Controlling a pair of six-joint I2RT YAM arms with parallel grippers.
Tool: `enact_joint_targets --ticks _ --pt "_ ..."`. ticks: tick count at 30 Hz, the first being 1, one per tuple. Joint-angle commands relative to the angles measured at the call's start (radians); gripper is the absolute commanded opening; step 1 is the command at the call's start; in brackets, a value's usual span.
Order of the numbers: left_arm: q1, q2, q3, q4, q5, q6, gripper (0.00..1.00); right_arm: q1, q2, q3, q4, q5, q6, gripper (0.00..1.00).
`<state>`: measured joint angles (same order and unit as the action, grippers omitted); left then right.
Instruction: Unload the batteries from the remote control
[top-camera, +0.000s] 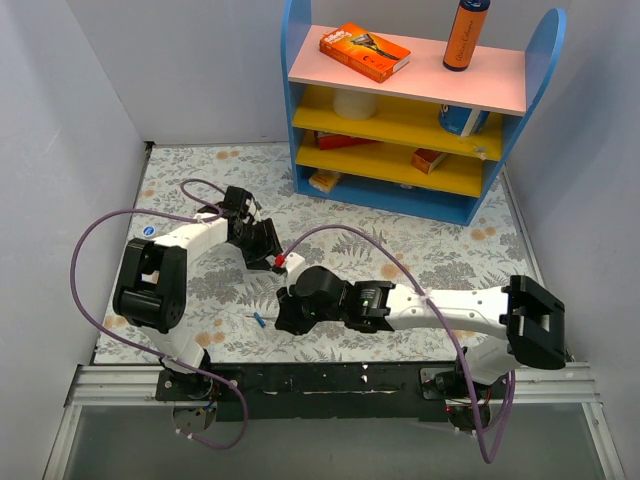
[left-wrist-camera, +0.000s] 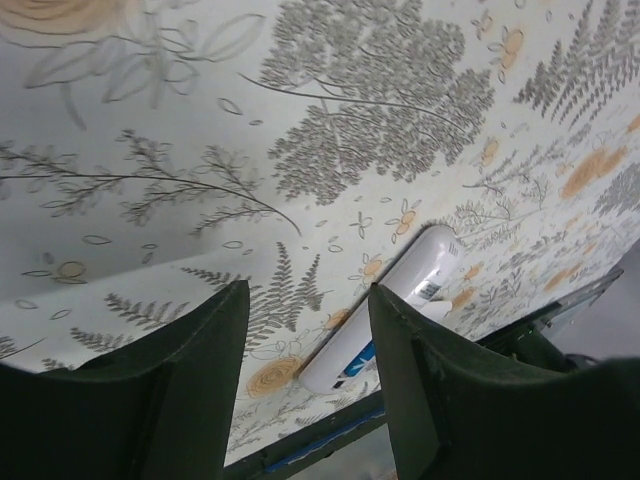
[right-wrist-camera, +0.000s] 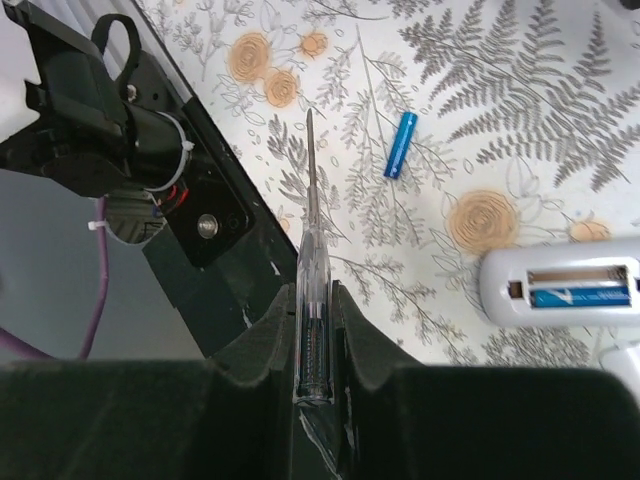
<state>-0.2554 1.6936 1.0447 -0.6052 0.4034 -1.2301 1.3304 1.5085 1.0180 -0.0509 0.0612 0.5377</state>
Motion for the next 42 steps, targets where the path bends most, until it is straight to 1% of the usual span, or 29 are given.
enact_joint_targets --ticks 1,4,5,7,14,18,22,28,32,36,37,39,41,42 --pt "-0.08 -0.002 0.018 0.044 0.077 0.055 0.5 -0.005 -0.06 -0.045 -0.139 0.077 -0.016 0.01" --pt "-0.148 0.037 0.08 0.021 0.034 0.076 0.52 -0.005 -0.091 -0.094 -0.171 0.086 0.002 0.01" --pt "-0.162 0.06 0.115 0.016 -0.004 0.078 0.52 -0.007 -0.099 -0.116 -0.179 0.088 0.011 0.01" --pt "-0.188 0.083 0.141 0.013 -0.008 0.081 0.53 -0.007 -0.122 -0.134 -0.188 0.103 0.021 0.01" --pt "-0.265 0.126 0.232 0.051 0.112 0.093 0.5 -0.007 -0.183 -0.245 -0.152 0.101 0.045 0.01" --pt "-0.288 0.126 0.218 0.105 0.237 0.086 0.5 -0.005 -0.223 -0.303 -0.164 0.144 0.073 0.01" --pt "-0.297 0.127 0.187 0.143 0.261 0.089 0.5 -0.007 -0.293 -0.349 -0.21 0.233 0.097 0.01" --pt "-0.308 0.161 0.19 0.153 0.265 0.09 0.48 -0.023 -0.39 -0.387 -0.256 0.347 0.107 0.01" --pt "-0.314 0.193 0.199 0.156 0.255 0.092 0.47 -0.051 -0.442 -0.397 -0.253 0.362 0.087 0.01" --pt "-0.32 0.192 0.206 0.151 0.22 0.084 0.45 -0.051 -0.465 -0.375 -0.228 0.295 0.036 0.01" --pt "-0.318 0.184 0.207 0.147 0.198 0.077 0.45 -0.051 -0.465 -0.369 -0.233 0.296 0.031 0.01" --pt "-0.318 0.148 0.198 0.143 0.122 0.057 0.5 -0.051 -0.456 -0.355 -0.239 0.289 0.028 0.01" --pt "-0.32 0.12 0.192 0.14 0.071 0.032 0.5 -0.051 -0.433 -0.342 -0.241 0.272 0.033 0.01" --pt "-0.318 0.101 0.199 0.118 0.017 0.027 0.5 -0.051 -0.423 -0.337 -0.247 0.261 0.038 0.01"
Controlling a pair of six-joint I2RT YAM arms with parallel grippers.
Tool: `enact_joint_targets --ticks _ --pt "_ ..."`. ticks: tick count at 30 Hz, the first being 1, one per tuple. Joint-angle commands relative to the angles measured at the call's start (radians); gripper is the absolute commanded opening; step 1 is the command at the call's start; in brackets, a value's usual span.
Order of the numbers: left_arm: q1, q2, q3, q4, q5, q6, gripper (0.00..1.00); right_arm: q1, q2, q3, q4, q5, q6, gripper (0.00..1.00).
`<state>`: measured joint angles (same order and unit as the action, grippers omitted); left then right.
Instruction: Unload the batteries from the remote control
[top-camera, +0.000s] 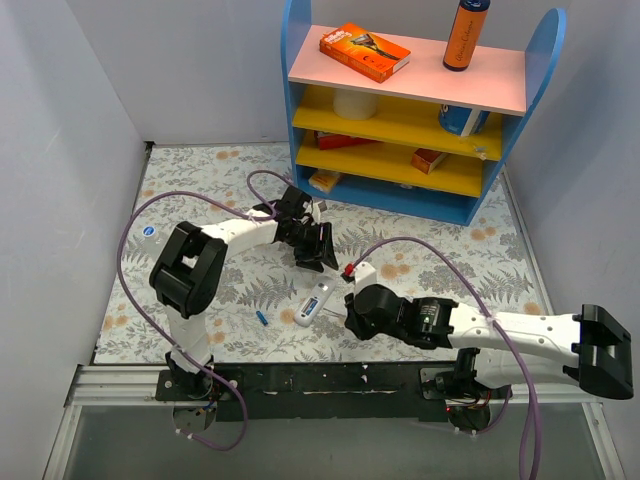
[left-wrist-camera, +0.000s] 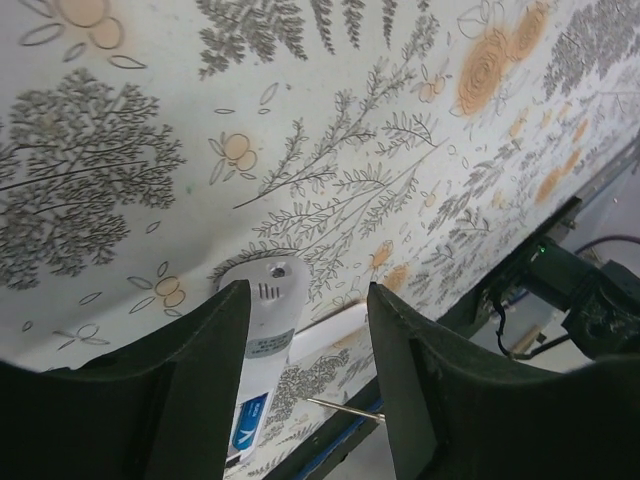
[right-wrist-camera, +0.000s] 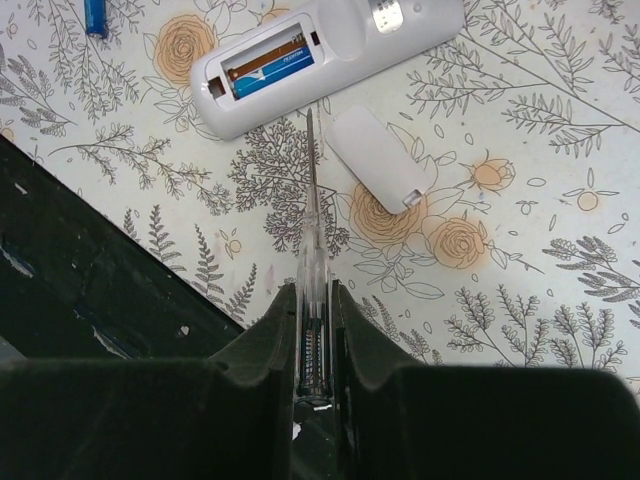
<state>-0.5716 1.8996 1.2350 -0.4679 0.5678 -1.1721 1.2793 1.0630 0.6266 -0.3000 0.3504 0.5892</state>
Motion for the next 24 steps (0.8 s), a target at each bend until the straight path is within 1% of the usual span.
enact_joint_targets --ticks 1,3,4,6,10,12,14,16,19,24 --pt "-0.002 -0.111 0.018 -0.037 -0.163 -0.032 0.5 0.0 0.035 0.062 -0.016 -0.036 -0.002 0.01" --pt "-0.001 -0.125 0.032 -0.079 -0.201 -0.035 0.5 0.0 0.061 0.061 -0.01 -0.076 0.003 0.01" --pt "-0.001 -0.137 0.043 -0.095 -0.251 -0.041 0.5 0.0 0.069 0.056 0.016 -0.086 0.001 0.01" --pt "0.007 -0.145 0.055 -0.145 -0.295 -0.052 0.5 0.002 0.09 0.054 0.045 -0.119 -0.005 0.01" --pt "0.024 -0.172 0.04 -0.178 -0.371 -0.072 0.52 0.0 0.147 0.093 0.113 -0.16 -0.006 0.01" --pt "0.045 -0.195 0.021 -0.183 -0.391 -0.084 0.53 0.0 0.202 0.128 0.174 -0.18 -0.009 0.01" --pt "0.067 -0.221 -0.009 -0.183 -0.405 -0.107 0.53 0.0 0.276 0.16 0.215 -0.177 -0.02 0.01" --pt "0.11 -0.244 -0.034 -0.172 -0.398 -0.121 0.53 0.0 0.331 0.238 0.202 -0.137 -0.029 0.01" --pt "0.154 -0.295 -0.078 -0.167 -0.399 -0.129 0.53 -0.014 0.457 0.337 0.179 -0.08 -0.057 0.01" --pt "0.18 -0.368 -0.129 -0.172 -0.413 -0.126 0.52 -0.089 0.528 0.423 0.15 -0.065 -0.113 0.01"
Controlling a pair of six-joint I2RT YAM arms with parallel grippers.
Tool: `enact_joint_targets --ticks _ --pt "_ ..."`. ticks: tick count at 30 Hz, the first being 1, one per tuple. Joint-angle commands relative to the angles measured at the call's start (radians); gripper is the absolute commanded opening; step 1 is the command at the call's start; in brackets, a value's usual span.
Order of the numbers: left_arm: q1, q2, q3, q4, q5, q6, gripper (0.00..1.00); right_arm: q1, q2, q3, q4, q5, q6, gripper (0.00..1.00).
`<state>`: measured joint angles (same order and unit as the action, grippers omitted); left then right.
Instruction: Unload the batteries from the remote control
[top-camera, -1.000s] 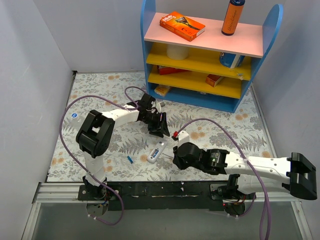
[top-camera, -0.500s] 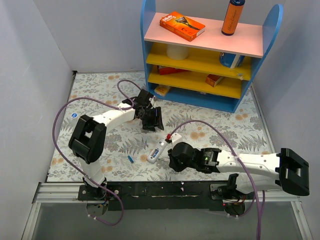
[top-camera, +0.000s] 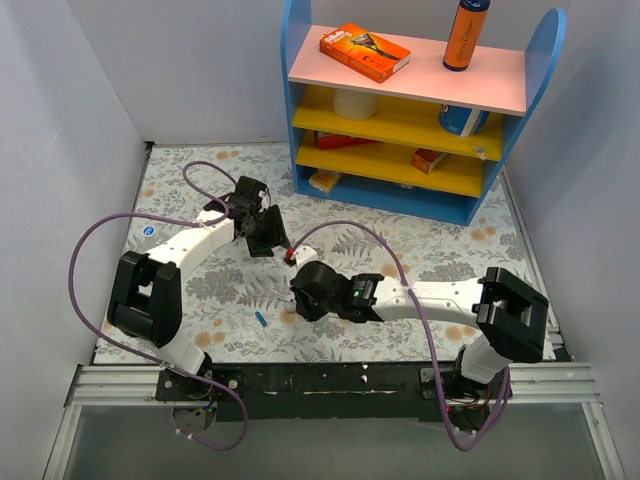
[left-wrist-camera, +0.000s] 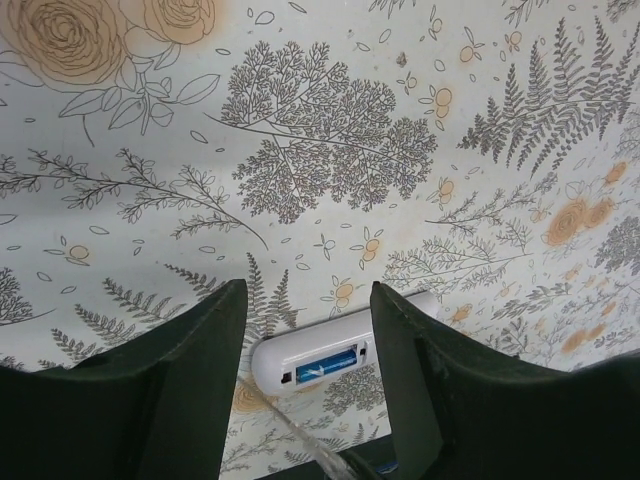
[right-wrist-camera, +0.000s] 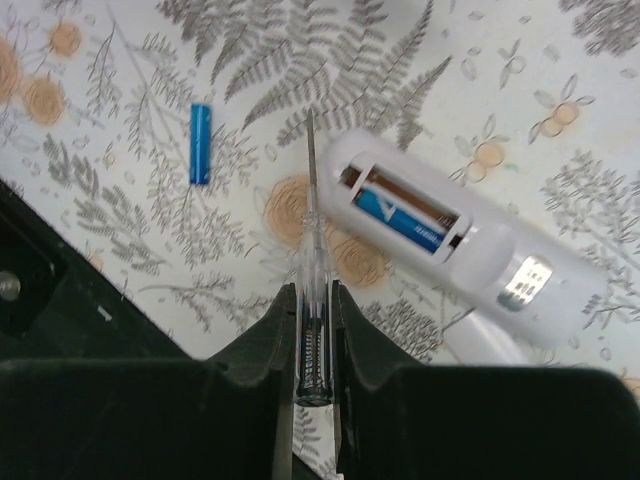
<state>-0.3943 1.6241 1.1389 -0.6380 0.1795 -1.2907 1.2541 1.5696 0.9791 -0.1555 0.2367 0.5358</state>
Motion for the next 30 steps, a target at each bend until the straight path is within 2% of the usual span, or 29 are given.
enact_joint_targets --ticks 1,4,8,13,17,22,30 --pt "0.003 -0.105 -0.044 0.003 -0.015 -0.01 0.51 -0.074 0.023 0.088 0.001 0.043 -0.071 0.01" --pt "0.003 -0.147 -0.094 0.017 0.011 -0.025 0.49 -0.113 -0.005 0.127 -0.019 -0.026 -0.134 0.01" --pt "0.002 -0.219 -0.165 0.032 0.09 -0.039 0.44 -0.151 -0.074 0.15 -0.13 -0.033 -0.181 0.01" --pt "-0.064 -0.27 -0.244 0.029 0.218 -0.029 0.29 -0.263 -0.163 0.084 -0.232 -0.043 -0.224 0.01" --pt "-0.147 -0.28 -0.297 0.017 0.23 -0.064 0.18 -0.318 -0.229 0.015 -0.248 -0.06 -0.253 0.01" --pt "-0.176 -0.303 -0.349 0.032 0.239 -0.087 0.0 -0.36 -0.25 -0.037 -0.257 -0.074 -0.272 0.01" --pt "-0.195 -0.242 -0.386 0.057 0.244 -0.07 0.0 -0.372 -0.258 -0.085 -0.243 -0.089 -0.273 0.01"
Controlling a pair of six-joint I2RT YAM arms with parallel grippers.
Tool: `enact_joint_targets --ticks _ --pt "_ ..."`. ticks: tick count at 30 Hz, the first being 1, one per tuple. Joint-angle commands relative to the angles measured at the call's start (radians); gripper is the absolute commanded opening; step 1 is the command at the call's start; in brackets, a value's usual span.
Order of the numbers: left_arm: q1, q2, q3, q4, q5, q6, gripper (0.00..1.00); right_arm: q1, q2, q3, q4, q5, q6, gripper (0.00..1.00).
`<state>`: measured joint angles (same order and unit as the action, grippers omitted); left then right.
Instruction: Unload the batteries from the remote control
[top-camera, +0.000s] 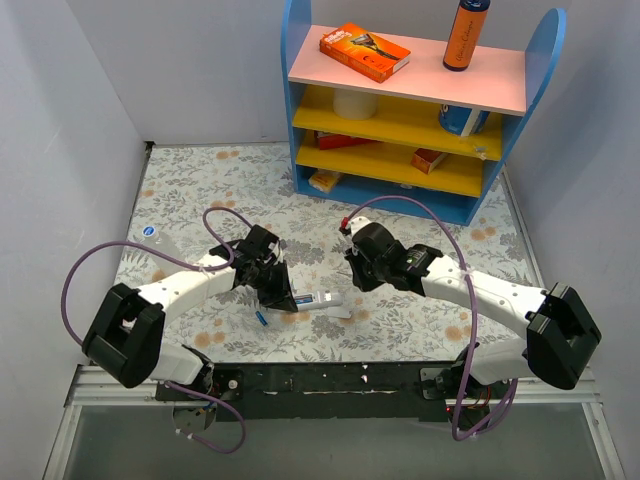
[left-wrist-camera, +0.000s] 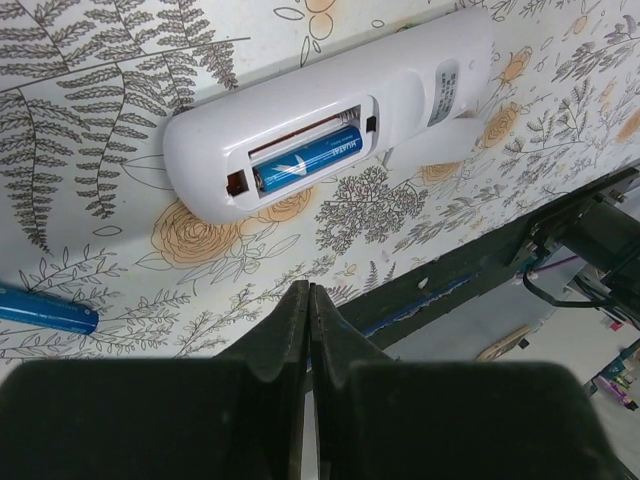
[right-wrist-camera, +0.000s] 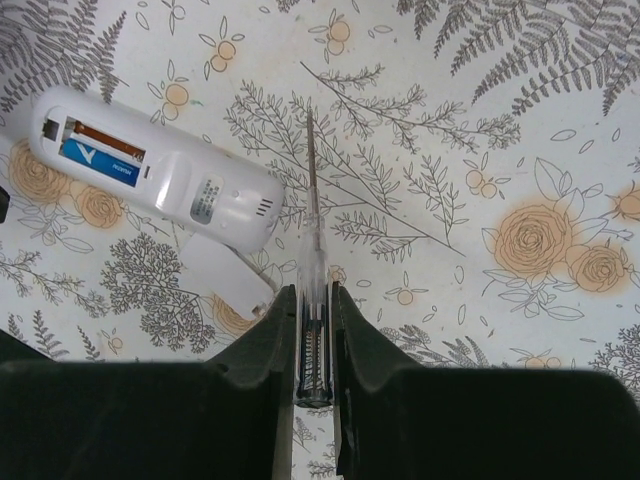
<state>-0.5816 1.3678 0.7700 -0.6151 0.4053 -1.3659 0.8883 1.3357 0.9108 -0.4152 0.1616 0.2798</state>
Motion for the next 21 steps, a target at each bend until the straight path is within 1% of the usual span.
enact_joint_targets --ticks 1,13,17,18,21 --pt "-0.009 0.037 -0.02 0.041 0.018 0.004 0.0 -0.008 -0.024 -0.019 0.016 -0.016 -0.014 0.01" --pt "-0.009 0.146 -0.02 0.083 -0.074 -0.016 0.0 -0.006 -0.049 -0.075 0.013 -0.06 0.013 0.01" --pt "-0.009 0.197 0.014 0.077 -0.124 -0.012 0.0 -0.008 -0.059 -0.082 -0.002 -0.112 0.025 0.01" --pt "-0.009 0.221 0.04 0.071 -0.153 -0.01 0.0 -0.008 -0.064 -0.085 -0.002 -0.12 0.03 0.01" --pt "-0.008 0.263 0.095 0.055 -0.18 -0.002 0.0 -0.008 -0.072 -0.095 0.007 -0.154 0.038 0.01"
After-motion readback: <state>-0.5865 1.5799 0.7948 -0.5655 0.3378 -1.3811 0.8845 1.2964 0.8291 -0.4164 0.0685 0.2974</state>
